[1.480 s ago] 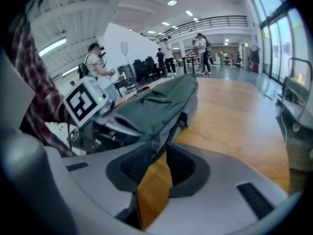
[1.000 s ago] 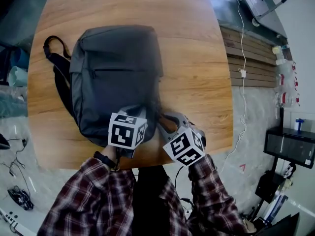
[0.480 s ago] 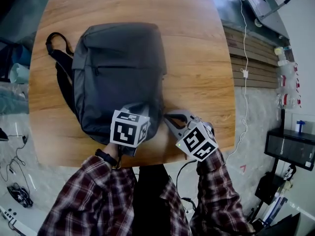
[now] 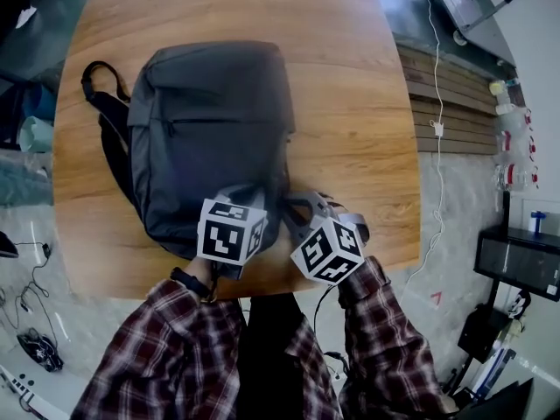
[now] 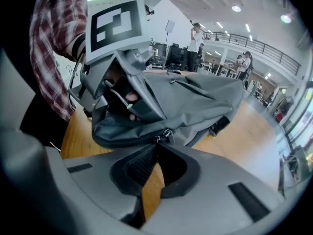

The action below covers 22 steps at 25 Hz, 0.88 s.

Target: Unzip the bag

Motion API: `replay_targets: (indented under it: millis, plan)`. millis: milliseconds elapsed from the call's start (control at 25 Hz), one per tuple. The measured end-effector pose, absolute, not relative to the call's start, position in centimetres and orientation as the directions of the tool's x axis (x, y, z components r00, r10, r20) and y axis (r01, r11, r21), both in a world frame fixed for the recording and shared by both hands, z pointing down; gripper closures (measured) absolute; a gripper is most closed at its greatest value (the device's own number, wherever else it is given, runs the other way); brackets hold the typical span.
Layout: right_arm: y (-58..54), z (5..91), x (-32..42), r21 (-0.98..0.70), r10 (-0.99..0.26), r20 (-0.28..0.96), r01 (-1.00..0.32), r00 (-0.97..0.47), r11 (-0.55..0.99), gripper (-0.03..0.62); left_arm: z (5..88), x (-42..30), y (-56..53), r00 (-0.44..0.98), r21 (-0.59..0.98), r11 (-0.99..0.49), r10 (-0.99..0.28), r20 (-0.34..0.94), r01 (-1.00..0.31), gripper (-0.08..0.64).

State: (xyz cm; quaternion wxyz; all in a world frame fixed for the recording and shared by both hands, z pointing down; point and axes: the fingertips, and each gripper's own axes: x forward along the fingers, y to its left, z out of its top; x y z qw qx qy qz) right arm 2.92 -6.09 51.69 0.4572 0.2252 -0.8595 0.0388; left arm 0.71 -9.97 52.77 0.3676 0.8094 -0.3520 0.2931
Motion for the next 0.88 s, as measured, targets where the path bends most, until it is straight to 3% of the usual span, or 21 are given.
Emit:
replay_targets:
  millis: [400,720,880]
  plan:
    - [-2.7,50.8,4.2,0.068,-0.397,0.839,-0.652,-0.372,0.755,0.574,52.9,1.1,-10.0,0.552,0.358,-0.477,-0.366,0.75,-0.803,0.552]
    - [2.9,51.1,1.6,-0.068,-0.371,0.838,-0.75,-0.401,0.657,0.574,52.8,1.4,-10.8,0.528,0.362,-0.425,-0.386,0.757,-0.83,0.552]
    - [3.1,50.9,0.9,-0.066,-0.457,0.809,-0.829,-0.37,0.555,0.574,52.8,1.9,-11.6,0.524,0.368,-0.406,-0.396,0.754,-0.837,0.552]
